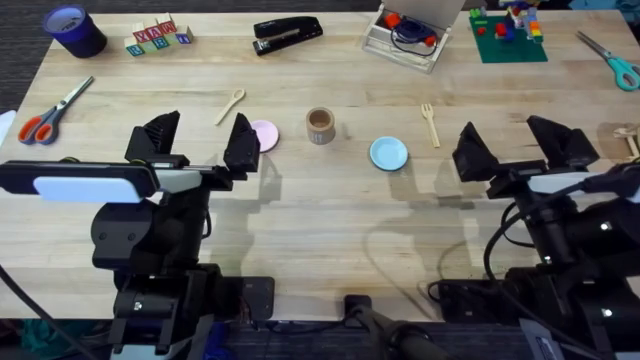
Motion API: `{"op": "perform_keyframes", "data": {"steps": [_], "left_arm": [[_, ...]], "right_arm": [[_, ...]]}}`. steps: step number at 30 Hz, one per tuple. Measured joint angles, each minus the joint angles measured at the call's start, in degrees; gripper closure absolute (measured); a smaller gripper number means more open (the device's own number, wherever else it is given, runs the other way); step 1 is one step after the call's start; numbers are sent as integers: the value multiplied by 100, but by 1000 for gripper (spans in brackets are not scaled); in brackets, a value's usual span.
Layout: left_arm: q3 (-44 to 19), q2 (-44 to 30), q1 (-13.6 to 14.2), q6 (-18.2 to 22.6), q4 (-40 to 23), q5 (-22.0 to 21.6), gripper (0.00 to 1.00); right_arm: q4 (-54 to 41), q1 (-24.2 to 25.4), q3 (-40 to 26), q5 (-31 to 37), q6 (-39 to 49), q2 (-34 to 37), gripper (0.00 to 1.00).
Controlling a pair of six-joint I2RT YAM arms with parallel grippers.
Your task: Pick up a utensil and set it on the pink plate, then put the other utensil in the container.
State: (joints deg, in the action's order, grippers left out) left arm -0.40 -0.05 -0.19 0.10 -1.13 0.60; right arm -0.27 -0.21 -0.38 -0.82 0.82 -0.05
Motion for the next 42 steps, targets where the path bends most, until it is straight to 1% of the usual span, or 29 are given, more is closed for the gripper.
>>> {"op": "perform_keyframes", "data": {"steps": [17, 22, 25, 28, 31, 35, 37, 42], "left_arm": [[2, 0, 0, 11, -17, 2, 8], [0, 0, 0, 11, 60, 2, 8], [0, 0, 0, 13, 177, 2, 8], [-23, 0, 0, 13, 118, 2, 8], [-250, 0, 0, 11, -280, 0, 7], [-1033, 0, 0, 11, -1048, 0, 8], [-1508, 0, 0, 13, -1545, 1, 8], [-2601, -4, 0, 13, -2817, 0, 7]], "right_arm": [[-3, 0, 0, -2, 0, 1, 6], [43, 0, 0, -7, 0, 0, 6], [280, 0, 2, -11, 81, 2, 5], [466, 0, -4, -28, 128, 2, 6], [388, 0, -74, -33, 142, 6, 5], [223, 0, -470, -48, 175, 7, 5], [-144, 0, -831, -49, 168, 5, 5], [-1743, 0, -1911, -50, 149, 7, 5]]}}
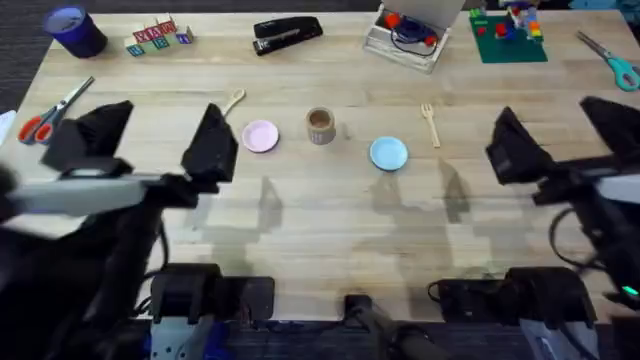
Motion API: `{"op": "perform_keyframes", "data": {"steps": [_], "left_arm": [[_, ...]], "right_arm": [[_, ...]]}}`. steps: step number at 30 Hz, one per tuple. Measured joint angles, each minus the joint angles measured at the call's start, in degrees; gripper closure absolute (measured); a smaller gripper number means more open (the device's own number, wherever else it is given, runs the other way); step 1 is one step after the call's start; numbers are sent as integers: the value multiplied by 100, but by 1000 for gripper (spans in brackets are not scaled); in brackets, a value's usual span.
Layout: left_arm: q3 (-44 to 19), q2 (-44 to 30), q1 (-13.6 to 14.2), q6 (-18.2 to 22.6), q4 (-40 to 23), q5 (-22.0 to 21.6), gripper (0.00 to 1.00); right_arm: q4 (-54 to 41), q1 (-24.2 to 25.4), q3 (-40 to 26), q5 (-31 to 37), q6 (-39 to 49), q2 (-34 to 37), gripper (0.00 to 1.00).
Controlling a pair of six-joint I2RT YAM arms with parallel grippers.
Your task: Pick up a utensil and set it on the pink plate, then put the other utensil in the container.
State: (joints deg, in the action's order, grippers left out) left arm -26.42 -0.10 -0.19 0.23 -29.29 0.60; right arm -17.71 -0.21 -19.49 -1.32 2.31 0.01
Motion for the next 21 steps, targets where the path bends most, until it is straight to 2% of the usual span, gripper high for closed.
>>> {"op": "perform_keyframes", "data": {"steps": [4, 10, 21], "left_arm": [[-797, -89, 0, -2, -844, 0, 8], [-1889, -700, 0, 0, -1830, 0, 7], [-3719, -2524, 0, 0, -3145, 0, 7]], "right_arm": [[-907, 0, -780, 0, -17, 151, 5], [-1583, 0, -1669, 0, -20, 764, 6], [-2999, 0, -3389, 0, -20, 2744, 5]]}}
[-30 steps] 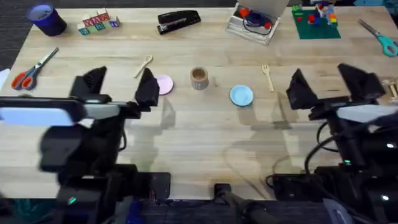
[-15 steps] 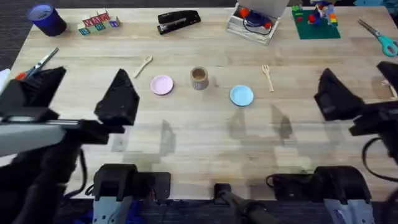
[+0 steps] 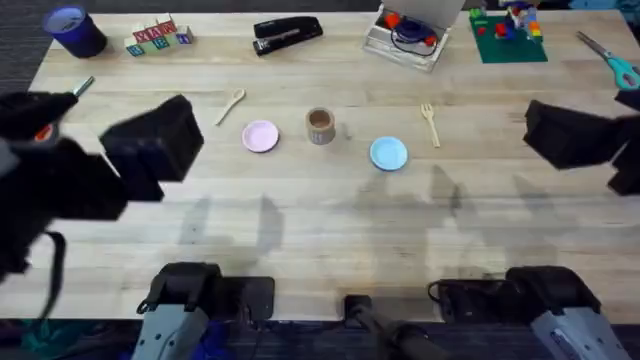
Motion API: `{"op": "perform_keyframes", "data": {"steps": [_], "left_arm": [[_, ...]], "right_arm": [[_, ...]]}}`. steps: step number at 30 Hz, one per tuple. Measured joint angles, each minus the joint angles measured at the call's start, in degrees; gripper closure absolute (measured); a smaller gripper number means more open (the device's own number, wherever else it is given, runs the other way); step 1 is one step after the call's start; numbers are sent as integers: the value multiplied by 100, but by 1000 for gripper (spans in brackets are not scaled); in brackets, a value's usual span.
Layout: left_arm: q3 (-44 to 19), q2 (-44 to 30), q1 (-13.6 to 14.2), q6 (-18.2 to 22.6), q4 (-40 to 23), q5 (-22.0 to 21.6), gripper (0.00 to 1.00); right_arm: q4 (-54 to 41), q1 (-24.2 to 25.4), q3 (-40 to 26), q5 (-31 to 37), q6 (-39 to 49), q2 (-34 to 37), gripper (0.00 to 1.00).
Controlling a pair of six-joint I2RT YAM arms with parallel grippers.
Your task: Pick up a utensil and set it on the pink plate, then put the other utensil in the container.
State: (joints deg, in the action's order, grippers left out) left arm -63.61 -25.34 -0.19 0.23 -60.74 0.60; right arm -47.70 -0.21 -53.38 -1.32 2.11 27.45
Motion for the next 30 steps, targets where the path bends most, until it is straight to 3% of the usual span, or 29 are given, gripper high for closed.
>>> {"op": "perform_keyframes", "data": {"steps": [10, 17, 30], "left_arm": [[-1640, -1722, 0, 0, -1320, 0, 7], [-2540, -2713, 0, 0, -2383, 0, 7], [-2648, -3508, 0, 0, -2674, 0, 8]], "right_arm": [[-1246, 0, -1410, 0, 0, 1522, 5], [-1734, 0, -1784, 0, 0, 1951, 5], [-1755, 0, -1791, 0, 0, 1970, 5]]}}
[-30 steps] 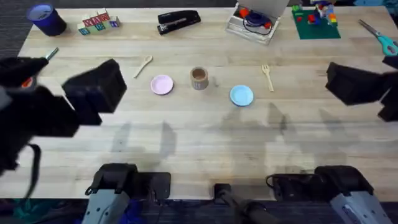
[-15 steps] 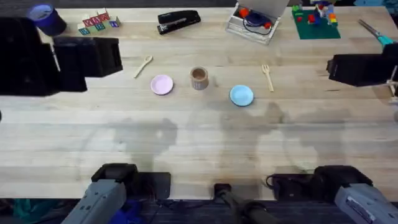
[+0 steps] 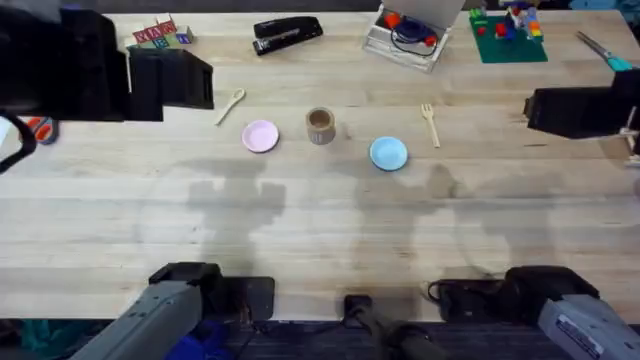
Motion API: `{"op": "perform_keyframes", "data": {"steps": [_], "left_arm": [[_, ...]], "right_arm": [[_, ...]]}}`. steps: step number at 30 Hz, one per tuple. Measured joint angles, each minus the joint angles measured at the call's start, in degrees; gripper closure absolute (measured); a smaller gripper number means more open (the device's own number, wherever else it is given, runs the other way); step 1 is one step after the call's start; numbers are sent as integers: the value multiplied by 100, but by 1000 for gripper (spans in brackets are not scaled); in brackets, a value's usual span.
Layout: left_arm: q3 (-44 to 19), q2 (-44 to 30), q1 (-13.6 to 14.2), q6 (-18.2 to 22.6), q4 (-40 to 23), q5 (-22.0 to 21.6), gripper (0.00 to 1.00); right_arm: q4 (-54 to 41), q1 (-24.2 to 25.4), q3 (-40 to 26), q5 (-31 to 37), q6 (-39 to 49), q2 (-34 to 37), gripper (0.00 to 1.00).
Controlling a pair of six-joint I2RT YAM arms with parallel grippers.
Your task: Pick up a utensil and set it on the pink plate, then put the other utensil in the container.
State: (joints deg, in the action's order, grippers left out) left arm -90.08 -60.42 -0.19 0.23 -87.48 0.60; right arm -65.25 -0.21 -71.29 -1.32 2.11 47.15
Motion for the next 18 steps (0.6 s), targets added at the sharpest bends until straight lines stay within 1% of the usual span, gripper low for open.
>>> {"op": "perform_keyframes", "data": {"steps": [4, 10, 15, 16, 18], "left_arm": [[-4, -113, 0, 63, -18, 0, 8], [-9, -515, 0, 577, -16, -3, 8], [-9, -1063, 0, 833, -2, -221, 8], [-9, -1419, 0, 911, 26, -315, 8], [-9, -1663, -15, 1041, 155, -321, 8]], "right_arm": [[0, 0, -2, 0, 0, 0, 5], [0, 0, -2, 0, 0, -1, 5], [0, 0, -2, 0, 0, 1, 5], [0, 0, -2, 0, 0, 1, 5], [0, 0, -2, 0, 0, 0, 5]]}}
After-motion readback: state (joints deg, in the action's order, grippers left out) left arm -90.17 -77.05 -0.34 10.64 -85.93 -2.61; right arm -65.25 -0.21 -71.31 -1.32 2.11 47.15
